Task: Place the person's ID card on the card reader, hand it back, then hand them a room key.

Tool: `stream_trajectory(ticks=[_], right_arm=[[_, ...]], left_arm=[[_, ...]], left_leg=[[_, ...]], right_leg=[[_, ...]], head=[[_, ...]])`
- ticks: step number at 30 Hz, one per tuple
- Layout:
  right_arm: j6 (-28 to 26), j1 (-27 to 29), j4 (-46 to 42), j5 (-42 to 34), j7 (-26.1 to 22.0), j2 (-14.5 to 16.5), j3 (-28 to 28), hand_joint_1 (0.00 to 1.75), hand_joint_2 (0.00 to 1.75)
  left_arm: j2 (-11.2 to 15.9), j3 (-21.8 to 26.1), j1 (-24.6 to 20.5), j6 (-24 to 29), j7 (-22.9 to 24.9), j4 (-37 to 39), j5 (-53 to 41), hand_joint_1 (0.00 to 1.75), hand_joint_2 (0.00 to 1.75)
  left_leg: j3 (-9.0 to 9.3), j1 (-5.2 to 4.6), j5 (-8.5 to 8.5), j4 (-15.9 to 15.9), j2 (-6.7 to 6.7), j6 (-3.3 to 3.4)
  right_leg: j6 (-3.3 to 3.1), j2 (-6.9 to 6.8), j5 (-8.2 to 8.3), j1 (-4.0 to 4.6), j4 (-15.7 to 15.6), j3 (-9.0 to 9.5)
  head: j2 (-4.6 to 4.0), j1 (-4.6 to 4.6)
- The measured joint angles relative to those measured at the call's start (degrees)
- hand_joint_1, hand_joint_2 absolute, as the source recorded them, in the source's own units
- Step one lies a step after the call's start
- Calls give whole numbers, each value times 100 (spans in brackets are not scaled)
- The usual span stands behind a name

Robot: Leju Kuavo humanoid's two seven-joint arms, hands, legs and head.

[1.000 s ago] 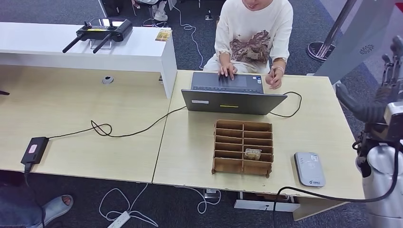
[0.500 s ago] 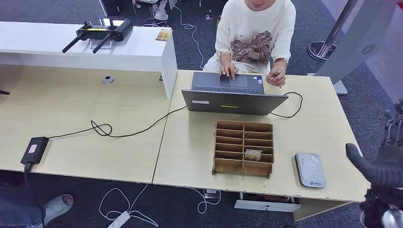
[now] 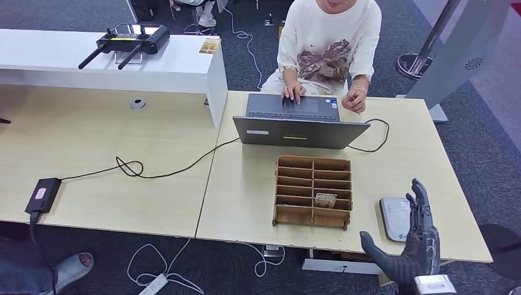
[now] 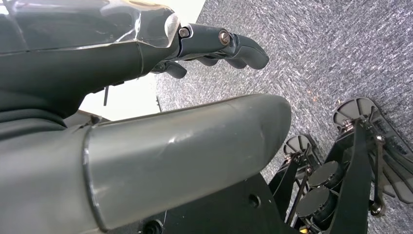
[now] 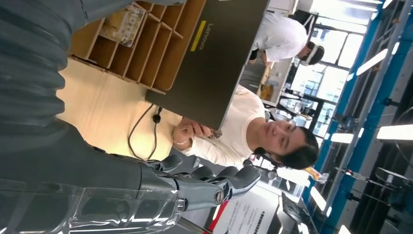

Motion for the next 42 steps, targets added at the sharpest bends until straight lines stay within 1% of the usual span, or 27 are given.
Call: stream_trajectory(ticks=[5, 10, 14, 17, 21, 27, 29, 32, 34, 37, 42], right_arm=[[83, 50, -15, 400, 211, 145, 64, 0, 175], [1, 62, -16, 957, 391, 196, 138, 0, 175], [-35, 4, -13, 1127, 451, 247, 189, 0, 175], [-58, -89, 26, 1120, 390, 270, 217, 0, 175], [-186, -326, 233, 972, 186, 278, 284, 0, 175], [-291, -761, 698, 459, -149, 387, 402, 0, 175], [-283, -987, 925, 279, -217, 420, 462, 0, 175], [-135, -1497, 1446, -75, -377, 478, 518, 0, 175], [-24, -1784, 1772, -249, -478, 550, 526, 0, 175], [6, -1994, 2035, -374, -531, 697, 530, 0, 175], [-26, -2049, 2145, -425, -569, 882, 491, 0, 175]], left_arm=[[-1, 0, 0, 23, -37, 0, 15, 0, 0], [-10, 0, 1, 50, -49, 0, 17, 0, 0], [-13, 0, 1, 50, -50, 0, 11, 0, 0], [-13, 0, 2, 42, -50, 0, -32, 0, 0], [-13, 0, 2, -6, -23, 0, -136, 0, 0], [-21, -17, -5, -40, 132, 0, -315, 0, 0], [-22, -50, -10, -160, 322, 0, -405, 0, 0], [-32, -150, -79, -387, 977, 0, -606, 0, 0], [-49, -249, -133, -420, 1327, -1, -725, 0, 0], [-65, -379, -161, -421, 1499, -2, -827, 0, 0], [-68, -504, -170, -407, 1603, -2, -841, 0, 0]], left_leg=[[-1, 0, 0, 0, 0, 0], [-1, 0, 0, 0, 0, 0], [-1, 0, 0, 0, 0, 0], [0, 0, 0, 0, 1, 0], [0, 0, 0, 0, 2, 0], [1, 0, 1, 0, 6, -1], [0, 0, 1, 0, 9, -1], [5, 0, 8, 0, 21, -2], [6, 0, 13, 0, 22, -1], [7, 0, 17, 0, 22, -1], [4, 0, 16, 0, 23, -1]], right_leg=[[0, 0, 0, 0, -1, 0], [0, 0, 0, 1, 0, 0], [0, 0, 0, 1, 0, 0], [-1, 0, 1, 1, 0, 1], [-2, 0, 2, 1, 1, 2], [-4, 2, 4, 1, 2, 3], [-5, 5, 5, 1, 3, 3], [-8, 11, 10, 1, 4, 2], [-9, 10, 14, 1, 4, 3], [-8, 10, 16, 1, 4, 3], [-7, 10, 14, 1, 4, -1]], head=[[0, 0], [0, 1], [0, 0], [0, 0], [0, 0], [0, 1], [0, 1], [0, 0], [0, 0], [0, -1], [0, -1]])
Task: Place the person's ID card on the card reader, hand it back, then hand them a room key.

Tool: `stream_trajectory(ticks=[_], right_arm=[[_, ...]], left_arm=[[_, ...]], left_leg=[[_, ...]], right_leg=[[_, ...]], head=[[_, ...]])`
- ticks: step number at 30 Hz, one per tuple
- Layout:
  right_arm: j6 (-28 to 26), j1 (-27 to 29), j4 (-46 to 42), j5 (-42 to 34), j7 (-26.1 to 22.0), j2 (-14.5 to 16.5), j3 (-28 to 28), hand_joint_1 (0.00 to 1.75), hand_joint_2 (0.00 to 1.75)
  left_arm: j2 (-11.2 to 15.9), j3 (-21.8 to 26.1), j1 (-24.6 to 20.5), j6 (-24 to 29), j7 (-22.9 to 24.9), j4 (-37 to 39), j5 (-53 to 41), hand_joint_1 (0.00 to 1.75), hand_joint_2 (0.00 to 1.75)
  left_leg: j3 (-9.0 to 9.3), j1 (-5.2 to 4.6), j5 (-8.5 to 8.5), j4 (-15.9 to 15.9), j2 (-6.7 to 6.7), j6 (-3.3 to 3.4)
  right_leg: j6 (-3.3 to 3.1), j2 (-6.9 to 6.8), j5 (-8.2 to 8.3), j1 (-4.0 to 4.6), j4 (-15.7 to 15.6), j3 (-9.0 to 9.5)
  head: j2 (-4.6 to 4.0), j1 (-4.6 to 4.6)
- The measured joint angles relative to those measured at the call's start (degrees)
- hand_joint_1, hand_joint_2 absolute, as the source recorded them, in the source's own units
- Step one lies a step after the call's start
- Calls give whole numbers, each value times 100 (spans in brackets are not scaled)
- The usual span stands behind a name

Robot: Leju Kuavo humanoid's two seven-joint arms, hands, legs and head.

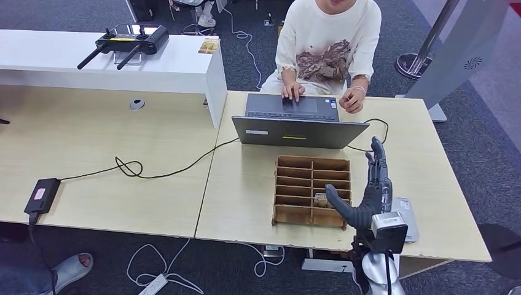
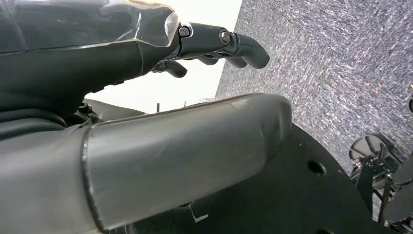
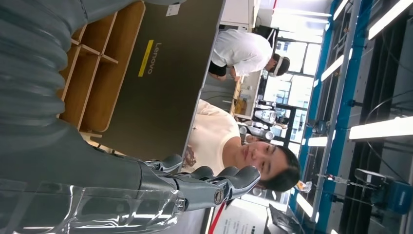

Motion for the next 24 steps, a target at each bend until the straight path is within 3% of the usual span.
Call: stream_trajectory(ticks=[4, 12, 24], right_arm=[[10, 84, -14, 60, -4, 76, -76, 0, 175], [8, 607, -544, 350, 71, 138, -173, 0, 175], [-93, 1012, -1097, 563, 213, 148, -361, 0, 175]], left_arm=[[-33, -25, -13, 284, -38, -3, 1, 0, 0], [-172, -43, 16, 1254, -894, -8, -35, 0, 0], [-186, -12, 7, 1445, -1090, -21, 212, 0, 0]], left_leg=[[-3, 0, -2, 0, 0, 1], [-8, 0, -3, 0, -6, 2], [-6, 0, -3, 0, -4, 1]], right_leg=[[0, 0, -1, -1, -1, -1], [1, -5, -1, -1, -4, -1], [1, -4, -1, 0, -4, -2]], head=[[0, 1], [0, 0], [0, -1]])
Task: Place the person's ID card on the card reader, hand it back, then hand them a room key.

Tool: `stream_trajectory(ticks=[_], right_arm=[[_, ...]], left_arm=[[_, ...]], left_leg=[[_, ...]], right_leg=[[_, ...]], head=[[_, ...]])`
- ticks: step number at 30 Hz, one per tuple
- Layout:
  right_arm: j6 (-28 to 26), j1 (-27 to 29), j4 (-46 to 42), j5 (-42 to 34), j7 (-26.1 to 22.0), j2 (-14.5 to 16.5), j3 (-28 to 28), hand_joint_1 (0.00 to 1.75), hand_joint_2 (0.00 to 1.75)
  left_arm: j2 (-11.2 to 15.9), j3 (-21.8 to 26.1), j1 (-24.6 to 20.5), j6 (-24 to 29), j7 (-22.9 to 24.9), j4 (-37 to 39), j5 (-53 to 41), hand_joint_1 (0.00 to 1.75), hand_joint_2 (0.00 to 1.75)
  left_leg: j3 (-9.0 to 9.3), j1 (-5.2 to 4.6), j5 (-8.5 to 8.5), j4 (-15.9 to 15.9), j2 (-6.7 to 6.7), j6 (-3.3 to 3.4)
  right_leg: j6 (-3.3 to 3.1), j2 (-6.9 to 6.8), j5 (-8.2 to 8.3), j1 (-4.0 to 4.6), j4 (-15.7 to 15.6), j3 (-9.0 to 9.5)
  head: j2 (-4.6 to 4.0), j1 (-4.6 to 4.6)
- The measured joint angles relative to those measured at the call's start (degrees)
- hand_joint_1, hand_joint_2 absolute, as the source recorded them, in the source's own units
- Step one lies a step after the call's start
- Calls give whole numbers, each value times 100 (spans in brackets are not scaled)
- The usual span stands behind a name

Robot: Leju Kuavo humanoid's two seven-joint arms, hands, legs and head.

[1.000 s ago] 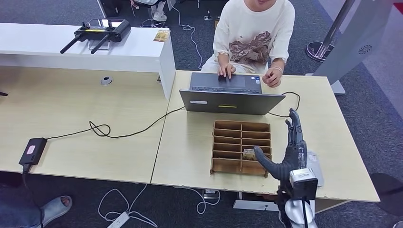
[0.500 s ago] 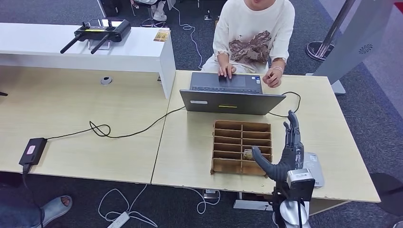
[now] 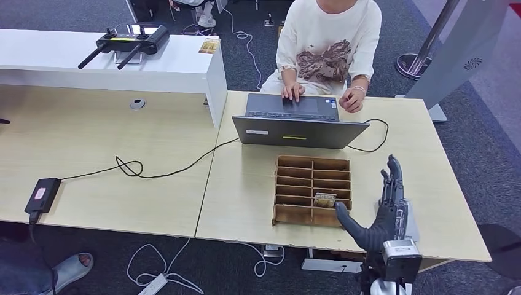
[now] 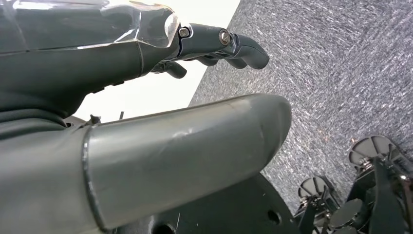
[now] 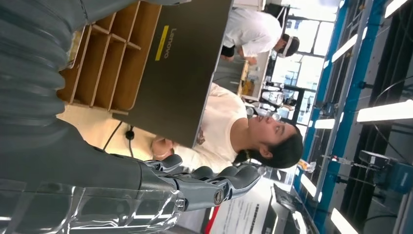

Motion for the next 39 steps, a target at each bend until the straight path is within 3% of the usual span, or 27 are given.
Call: stream_trajectory(ticks=[6, 14, 21, 25, 39], right_arm=[[-346, 281, -261, 1064, 386, -50, -90, 0, 175], [-861, 367, -308, 3498, 1669, -361, 86, 0, 175], [-892, 334, -285, 4881, 2709, -646, 264, 0, 175], [-746, 319, -285, 5259, 3036, -764, 303, 0, 175], [-306, 214, -288, 5652, 3484, -1120, 346, 0, 175]], left_arm=[[26, 110, 4, -221, -287, -14, 269, 0, 0], [84, 207, 45, -504, -359, -14, 393, 0, 0], [107, 233, 64, -591, -373, -14, 463, 0, 0], [126, 240, 74, -644, -381, -14, 512, 0, 0], [149, 331, 86, -672, -452, -14, 608, 0, 0]], left_leg=[[-1, 0, -2, 0, 1, 1], [-1, 0, -3, 0, 2, 2], [-1, 0, -2, 0, 2, 2], [-1, 0, -3, 0, 1, 2], [-1, 0, -3, 0, 1, 2]], right_leg=[[0, 1, -1, 0, 0, -1], [0, 1, -2, 0, 0, -1], [-1, 1, -2, 0, 0, 0], [-1, 1, -2, 0, 0, -1], [0, 1, -2, 0, 0, -1]], head=[[0, 1], [0, 2], [0, 2], [0, 2], [0, 2]])
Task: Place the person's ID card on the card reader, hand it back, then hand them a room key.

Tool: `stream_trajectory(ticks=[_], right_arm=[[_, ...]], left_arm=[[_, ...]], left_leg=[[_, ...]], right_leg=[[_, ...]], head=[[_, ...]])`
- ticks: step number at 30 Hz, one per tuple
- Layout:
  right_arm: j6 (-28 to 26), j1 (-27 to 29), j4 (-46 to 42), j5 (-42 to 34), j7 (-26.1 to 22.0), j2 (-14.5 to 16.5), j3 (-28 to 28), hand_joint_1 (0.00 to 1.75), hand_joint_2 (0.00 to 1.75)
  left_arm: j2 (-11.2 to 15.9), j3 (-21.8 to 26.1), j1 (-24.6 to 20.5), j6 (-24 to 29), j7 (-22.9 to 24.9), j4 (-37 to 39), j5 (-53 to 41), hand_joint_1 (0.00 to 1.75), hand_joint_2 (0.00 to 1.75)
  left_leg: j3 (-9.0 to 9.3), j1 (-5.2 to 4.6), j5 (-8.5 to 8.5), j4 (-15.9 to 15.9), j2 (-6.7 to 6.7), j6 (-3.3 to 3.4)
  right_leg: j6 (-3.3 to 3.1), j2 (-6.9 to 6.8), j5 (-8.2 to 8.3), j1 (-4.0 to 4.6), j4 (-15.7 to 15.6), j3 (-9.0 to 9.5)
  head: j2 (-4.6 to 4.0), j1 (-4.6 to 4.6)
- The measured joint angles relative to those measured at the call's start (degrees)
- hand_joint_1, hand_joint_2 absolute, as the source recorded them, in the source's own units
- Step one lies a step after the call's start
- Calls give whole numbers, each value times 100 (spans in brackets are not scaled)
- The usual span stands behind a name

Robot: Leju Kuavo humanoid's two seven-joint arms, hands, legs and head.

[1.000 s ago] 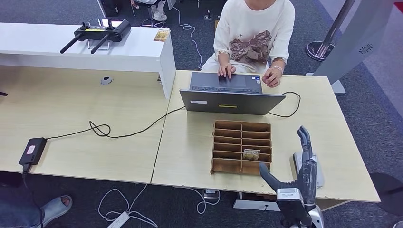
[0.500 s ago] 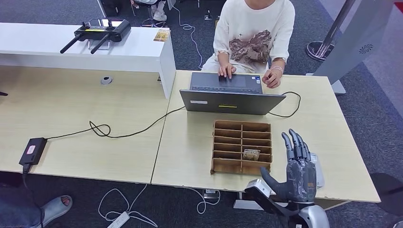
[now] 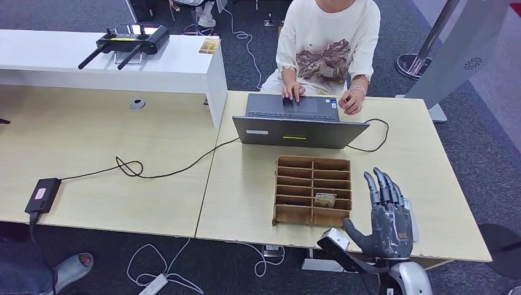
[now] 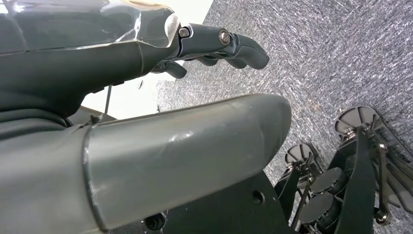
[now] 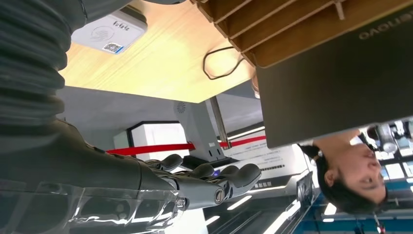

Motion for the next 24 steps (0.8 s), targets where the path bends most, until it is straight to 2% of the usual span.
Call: stream_trajectory(ticks=[4, 11, 17, 24], right_arm=[[374, -43, -55, 49, 176, -177, 0, 0, 175], [864, -223, -91, -288, 214, -692, -4, 0, 175], [1020, -370, -91, -534, 270, -1123, 10, 0, 175], [1190, -469, -69, -671, 331, -1415, 55, 0, 175]], left_arm=[[3, 4, 4, 4, -24, 0, 41, 0, 0], [-1, 105, -2, 155, -61, 0, 85, 0, 0], [-4, 160, -2, 203, -117, 0, 93, 0, 0], [-3, 199, 5, 174, -155, 0, 105, 0, 0]], left_leg=[[0, -1, 0, 0, 0, 0], [0, -1, 0, 0, 0, 0], [1, -1, 0, 1, 0, 0], [0, -1, 0, 1, 0, 0]], right_leg=[[0, 0, 0, 0, -1, 0], [1, 0, 1, 0, -1, 0], [2, 0, 2, 0, -1, 0], [1, 0, 2, 0, -1, -1]], head=[[0, 0], [0, 0], [0, -1], [0, -1]])
